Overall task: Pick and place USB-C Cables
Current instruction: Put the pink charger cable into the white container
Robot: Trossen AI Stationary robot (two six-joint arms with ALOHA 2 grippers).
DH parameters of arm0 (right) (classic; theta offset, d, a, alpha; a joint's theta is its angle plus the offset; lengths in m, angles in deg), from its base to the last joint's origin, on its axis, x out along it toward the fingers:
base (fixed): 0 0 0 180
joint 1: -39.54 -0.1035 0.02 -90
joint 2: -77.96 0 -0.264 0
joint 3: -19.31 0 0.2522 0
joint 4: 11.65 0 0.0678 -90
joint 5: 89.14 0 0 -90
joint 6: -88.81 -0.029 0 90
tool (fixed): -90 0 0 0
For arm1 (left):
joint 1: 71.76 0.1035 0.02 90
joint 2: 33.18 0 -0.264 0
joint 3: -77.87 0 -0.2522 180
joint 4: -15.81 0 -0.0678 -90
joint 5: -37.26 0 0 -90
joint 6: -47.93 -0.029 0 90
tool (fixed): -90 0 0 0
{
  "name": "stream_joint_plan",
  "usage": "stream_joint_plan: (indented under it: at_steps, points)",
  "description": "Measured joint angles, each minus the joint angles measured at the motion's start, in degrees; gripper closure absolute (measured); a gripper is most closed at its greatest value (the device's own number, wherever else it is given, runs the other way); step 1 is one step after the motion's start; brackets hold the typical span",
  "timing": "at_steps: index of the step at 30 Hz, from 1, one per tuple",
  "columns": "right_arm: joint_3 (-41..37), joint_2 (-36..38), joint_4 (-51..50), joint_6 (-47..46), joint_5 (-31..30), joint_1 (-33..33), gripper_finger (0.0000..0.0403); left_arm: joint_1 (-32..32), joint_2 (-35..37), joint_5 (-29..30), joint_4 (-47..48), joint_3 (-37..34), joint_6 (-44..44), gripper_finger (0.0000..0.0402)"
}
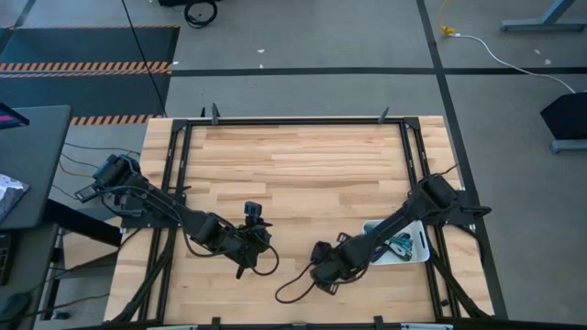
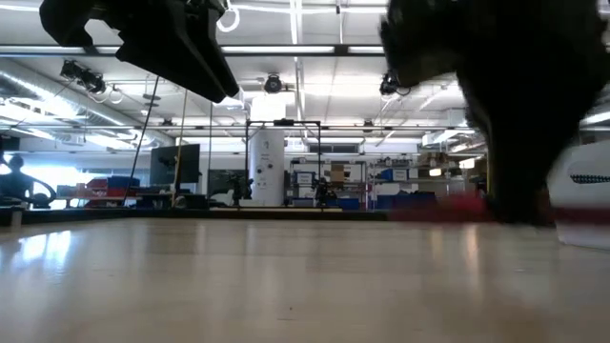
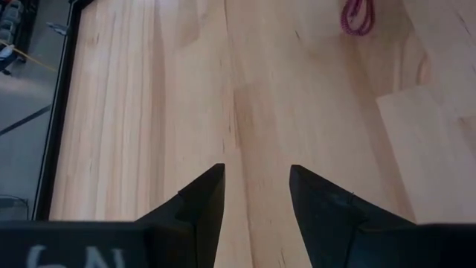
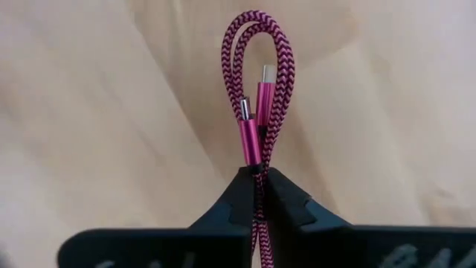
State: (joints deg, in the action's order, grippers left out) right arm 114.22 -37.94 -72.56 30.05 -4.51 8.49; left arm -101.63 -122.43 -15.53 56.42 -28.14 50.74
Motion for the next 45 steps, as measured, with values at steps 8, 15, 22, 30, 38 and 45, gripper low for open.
stream_joint_plan:
  at_steps: [8,15,22,30,38,45]
  points:
    - [9.66,6.11,-14.7,4.43,-2.14,-0.66,0.0386,0.0,0.0,-0.02,0.02,0.0,0.1,0.0242]
    - [18.57,8.53,-40.03,6.06,-2.02,-1.09,0.0386,0.0,0.0,-0.02,1.28,0.0,1.28,0.0242]
    - [15.28,11.25,-43.07,15.1,2.02,-3.37,0.0379,0.02,0.0,-0.03,1.76,0.0,1.53,0.0242]
    - [6.4,11.33,-42.86,10.75,9.76,-6.23,0.0387,0.02,0.0,-0.02,1.71,0.0,1.55,0.0242]
    - [-2.6,11.33,-42.85,7.91,11.26,-10.04,0.0383,0.02,0.0,-0.02,1.68,0.0,2.14,0.0242]
    - [-8.76,11.33,-40.19,8.84,10.7,-10.99,0.0375,0.02,0.0,-0.02,1.68,0.0,2.57,0.0242]
